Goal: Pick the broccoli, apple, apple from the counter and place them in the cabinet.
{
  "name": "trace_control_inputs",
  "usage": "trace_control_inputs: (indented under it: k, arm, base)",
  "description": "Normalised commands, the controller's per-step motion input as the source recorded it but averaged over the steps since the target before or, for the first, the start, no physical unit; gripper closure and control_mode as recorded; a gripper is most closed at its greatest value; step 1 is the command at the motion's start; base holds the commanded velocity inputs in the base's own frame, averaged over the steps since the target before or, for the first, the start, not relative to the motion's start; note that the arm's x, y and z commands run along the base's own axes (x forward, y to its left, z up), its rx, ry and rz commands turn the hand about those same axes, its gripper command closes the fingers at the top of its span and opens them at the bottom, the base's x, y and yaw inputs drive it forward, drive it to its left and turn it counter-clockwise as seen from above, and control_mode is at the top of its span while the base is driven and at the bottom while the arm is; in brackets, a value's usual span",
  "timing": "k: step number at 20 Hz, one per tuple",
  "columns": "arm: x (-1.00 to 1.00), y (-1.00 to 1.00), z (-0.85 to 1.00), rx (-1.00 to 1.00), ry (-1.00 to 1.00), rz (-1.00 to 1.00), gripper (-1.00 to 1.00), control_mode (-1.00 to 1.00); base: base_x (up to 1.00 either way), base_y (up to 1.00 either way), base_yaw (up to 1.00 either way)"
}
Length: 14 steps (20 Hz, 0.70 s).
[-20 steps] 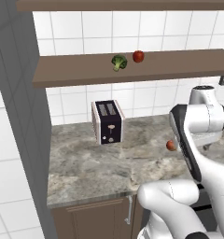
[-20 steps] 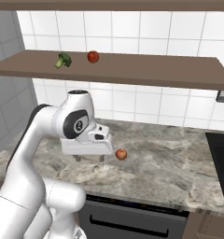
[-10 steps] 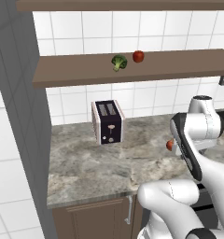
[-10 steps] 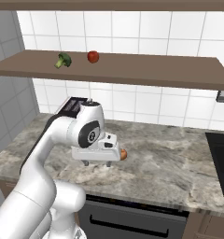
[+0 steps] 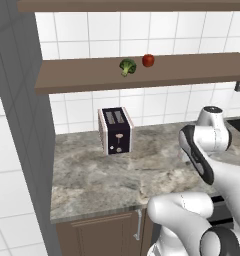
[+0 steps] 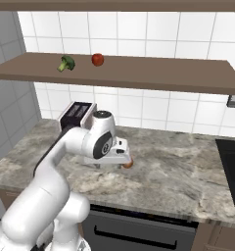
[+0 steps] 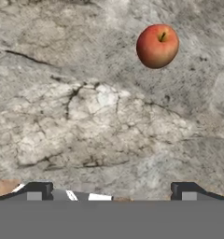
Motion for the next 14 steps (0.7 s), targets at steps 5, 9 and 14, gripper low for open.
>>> trace_control_inputs:
  k: [5, 9, 14]
  arm:
    - [0.68, -0.16, -0.31, 0.02, 0.0, 0.05, -1.0, -1.0]
    - [0.44, -0.31, -0.36, 0.01, 0.0, 0.01, -1.0, -1.0]
    - [0.3, -0.32, -0.35, 0.01, 0.0, 0.0, -1.0, -1.0]
  base:
    - [0.0, 0.0, 0.0]
    - [0.0, 0.0, 0.0]
    - [0.0, 0.0, 0.0]
